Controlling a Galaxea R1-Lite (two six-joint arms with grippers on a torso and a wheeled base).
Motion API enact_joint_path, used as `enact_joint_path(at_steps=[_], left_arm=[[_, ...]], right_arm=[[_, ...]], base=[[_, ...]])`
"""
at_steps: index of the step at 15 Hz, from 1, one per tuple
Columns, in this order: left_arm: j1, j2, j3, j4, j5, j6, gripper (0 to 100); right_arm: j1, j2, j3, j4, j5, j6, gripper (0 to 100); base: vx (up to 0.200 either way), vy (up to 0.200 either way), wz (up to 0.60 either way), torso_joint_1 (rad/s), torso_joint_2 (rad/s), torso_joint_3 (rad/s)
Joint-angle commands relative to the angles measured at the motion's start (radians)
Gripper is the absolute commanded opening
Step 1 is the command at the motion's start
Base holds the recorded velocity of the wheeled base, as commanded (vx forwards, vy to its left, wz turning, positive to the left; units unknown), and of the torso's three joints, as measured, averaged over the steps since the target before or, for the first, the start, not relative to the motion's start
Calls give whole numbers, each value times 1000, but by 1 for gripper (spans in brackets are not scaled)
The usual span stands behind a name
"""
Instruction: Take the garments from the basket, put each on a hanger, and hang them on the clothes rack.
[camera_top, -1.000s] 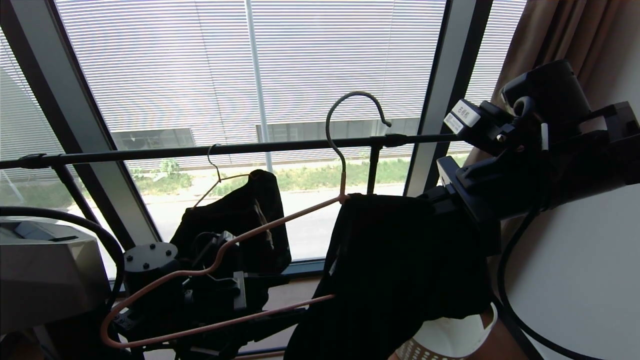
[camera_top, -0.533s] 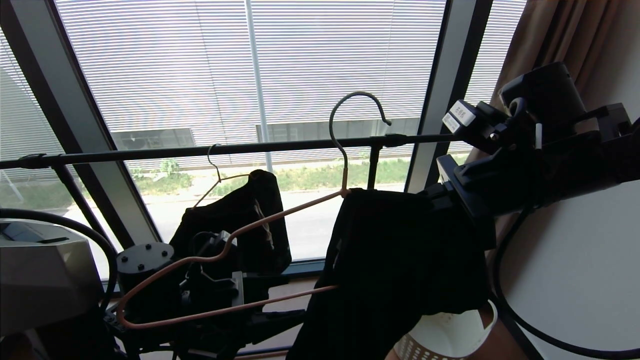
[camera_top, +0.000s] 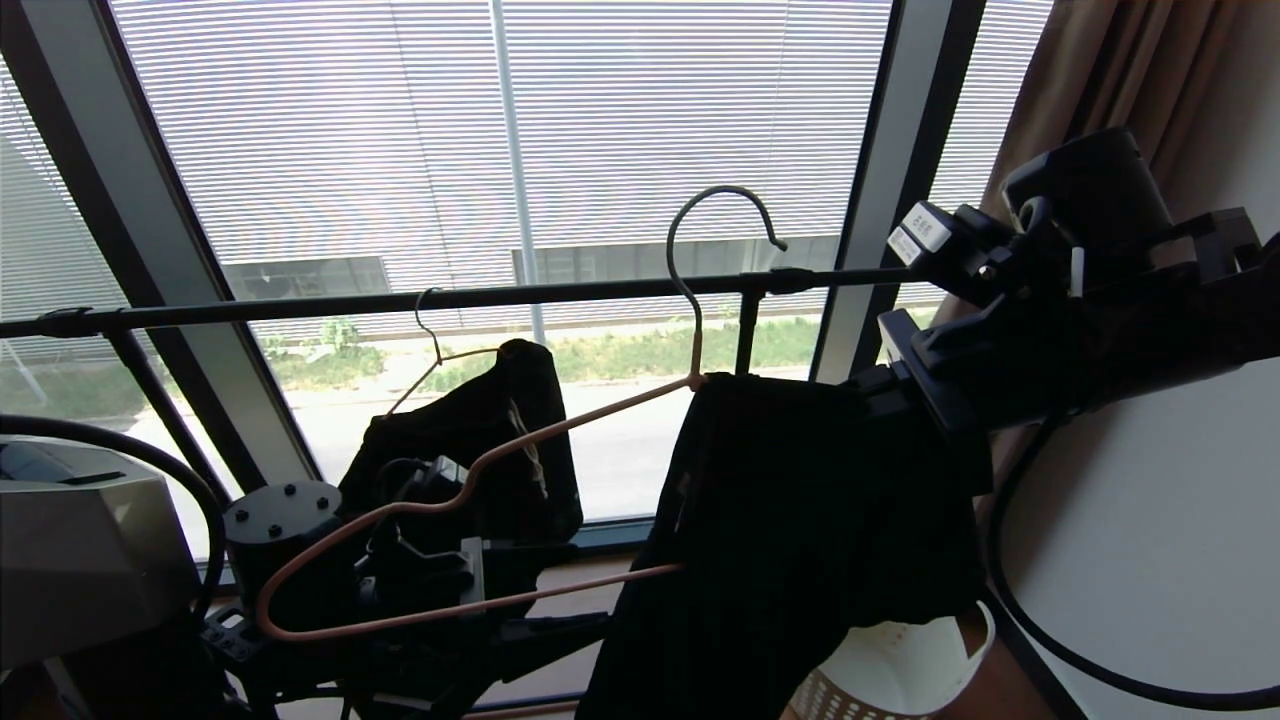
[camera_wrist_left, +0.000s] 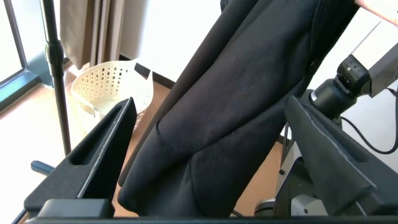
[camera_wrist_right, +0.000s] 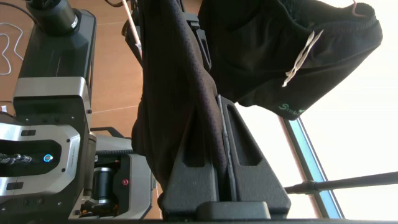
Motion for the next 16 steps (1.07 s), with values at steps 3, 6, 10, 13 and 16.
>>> enact_joint_path(at_steps=[3,6,10,13,16], left_arm=[[-6,-25,11,-1,1,-1,100],[-33,-14,6,-1,1,0,100],[-32,9,-25,-1,1,0,100],[-30,19,-29,-1,1,0,100],[-33,29,-48,-1,1,-1,100]], right_arm=[[-6,19,-4,-21,0,3,0],[-6,19,-7,-23,0,9,0],[1,-4,-1,-20,1,9,0],[23,-34,25,-20,0,6,0],[35,-37,30,-21,1,6,0]], base=[[0,0,0,0,0,0],[0,0,0,0,0,0],[0,0,0,0,0,0],[0,0,0,0,0,0],[0,0,0,0,0,0]])
